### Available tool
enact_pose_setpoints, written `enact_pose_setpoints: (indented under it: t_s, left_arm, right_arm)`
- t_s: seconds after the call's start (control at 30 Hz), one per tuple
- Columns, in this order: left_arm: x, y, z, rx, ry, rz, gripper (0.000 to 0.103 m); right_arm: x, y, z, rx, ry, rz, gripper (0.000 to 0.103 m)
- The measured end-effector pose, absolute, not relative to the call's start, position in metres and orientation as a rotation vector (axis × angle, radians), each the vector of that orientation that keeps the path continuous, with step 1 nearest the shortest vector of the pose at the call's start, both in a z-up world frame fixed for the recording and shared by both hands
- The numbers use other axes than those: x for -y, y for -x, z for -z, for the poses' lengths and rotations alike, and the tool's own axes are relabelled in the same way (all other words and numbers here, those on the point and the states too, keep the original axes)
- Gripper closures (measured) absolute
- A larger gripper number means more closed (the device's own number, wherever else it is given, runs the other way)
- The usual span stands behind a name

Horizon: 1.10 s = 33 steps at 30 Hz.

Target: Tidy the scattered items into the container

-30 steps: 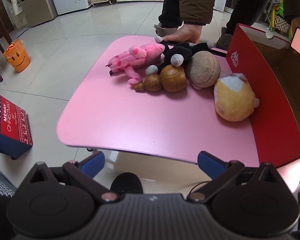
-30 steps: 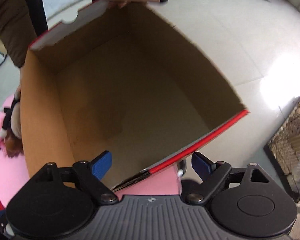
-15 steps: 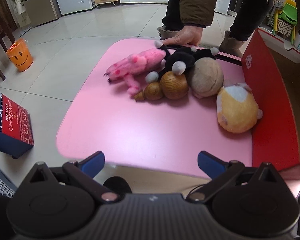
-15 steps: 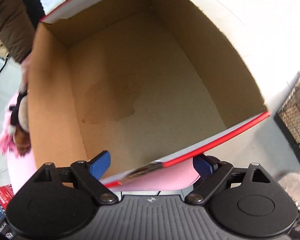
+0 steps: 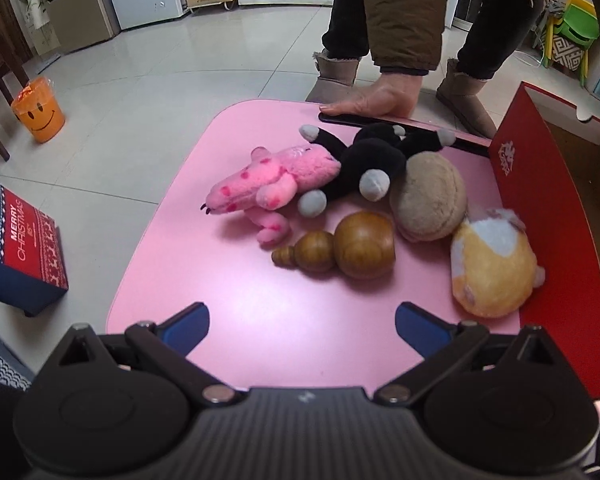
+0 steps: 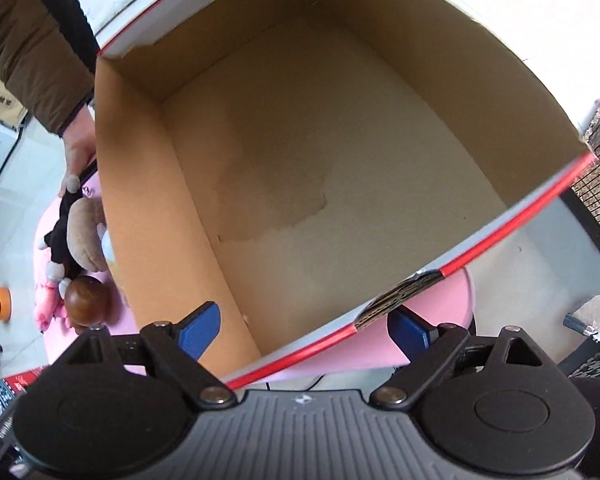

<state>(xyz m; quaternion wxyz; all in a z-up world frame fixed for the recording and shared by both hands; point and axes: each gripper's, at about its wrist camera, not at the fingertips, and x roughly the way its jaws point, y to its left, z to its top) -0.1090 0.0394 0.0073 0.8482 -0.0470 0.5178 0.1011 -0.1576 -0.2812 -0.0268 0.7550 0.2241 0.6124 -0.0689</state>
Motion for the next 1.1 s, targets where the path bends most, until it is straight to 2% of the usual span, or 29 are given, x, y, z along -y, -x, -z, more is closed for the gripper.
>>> enact_pose_setpoints:
  t_s: [0.37, 0.83, 1.1]
  left_arm:
    - [-0.043, 0.104, -0.011, -1.077, 0.106, -0.199, 0.0]
    - [-0.049, 0.12, -0.017, -1.067, 0.088, -0.206, 0.0]
    - [-0.07, 0.118, -0.032, -1.105, 0.278, -0.172, 0.0]
  right_arm:
    - [0.254, 0.142, 0.026, -1.347, -0.397, 0.14, 0.01]
    - [0.254, 0.144, 0.024, -1.317, -0.448, 0.093, 0.01]
    - [0.238, 0.142, 0.014, -1.323, -0.405, 0.053, 0.011]
